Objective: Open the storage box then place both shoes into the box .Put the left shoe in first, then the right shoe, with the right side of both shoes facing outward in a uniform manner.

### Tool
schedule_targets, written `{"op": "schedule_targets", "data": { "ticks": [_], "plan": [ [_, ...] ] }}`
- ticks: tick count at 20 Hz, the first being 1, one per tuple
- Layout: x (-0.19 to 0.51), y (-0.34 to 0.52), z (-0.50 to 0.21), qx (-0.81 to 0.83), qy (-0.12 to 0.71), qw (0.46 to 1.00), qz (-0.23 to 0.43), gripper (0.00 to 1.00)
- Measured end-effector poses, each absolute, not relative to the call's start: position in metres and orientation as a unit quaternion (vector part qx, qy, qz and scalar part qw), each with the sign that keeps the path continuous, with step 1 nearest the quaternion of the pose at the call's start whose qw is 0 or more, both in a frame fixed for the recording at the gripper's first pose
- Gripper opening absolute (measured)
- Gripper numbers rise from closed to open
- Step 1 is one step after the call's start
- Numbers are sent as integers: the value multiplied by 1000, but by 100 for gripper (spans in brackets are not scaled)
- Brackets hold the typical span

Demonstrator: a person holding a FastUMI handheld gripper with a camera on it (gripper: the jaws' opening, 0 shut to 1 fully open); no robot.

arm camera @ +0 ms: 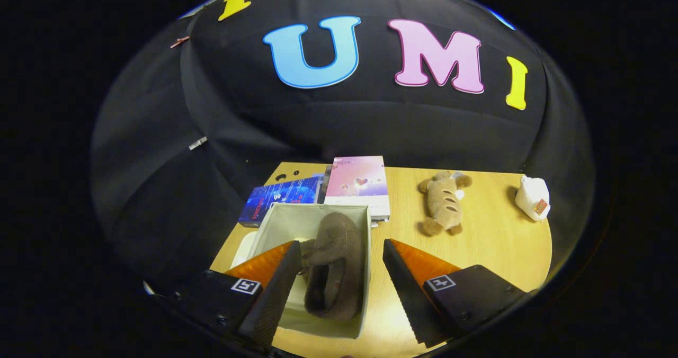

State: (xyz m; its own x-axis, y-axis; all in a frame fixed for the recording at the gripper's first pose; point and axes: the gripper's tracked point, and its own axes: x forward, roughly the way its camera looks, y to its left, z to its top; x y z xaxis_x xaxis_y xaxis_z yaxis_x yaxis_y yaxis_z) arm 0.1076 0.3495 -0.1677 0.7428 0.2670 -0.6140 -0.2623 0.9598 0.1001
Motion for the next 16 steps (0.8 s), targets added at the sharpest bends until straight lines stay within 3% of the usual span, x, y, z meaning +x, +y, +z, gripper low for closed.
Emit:
{"op": "schedule_targets", "data": {
  "ticks": [16],
  "plan": [
    [104, 130, -29, 29, 174, 981, 81, 97]
  ]
}}
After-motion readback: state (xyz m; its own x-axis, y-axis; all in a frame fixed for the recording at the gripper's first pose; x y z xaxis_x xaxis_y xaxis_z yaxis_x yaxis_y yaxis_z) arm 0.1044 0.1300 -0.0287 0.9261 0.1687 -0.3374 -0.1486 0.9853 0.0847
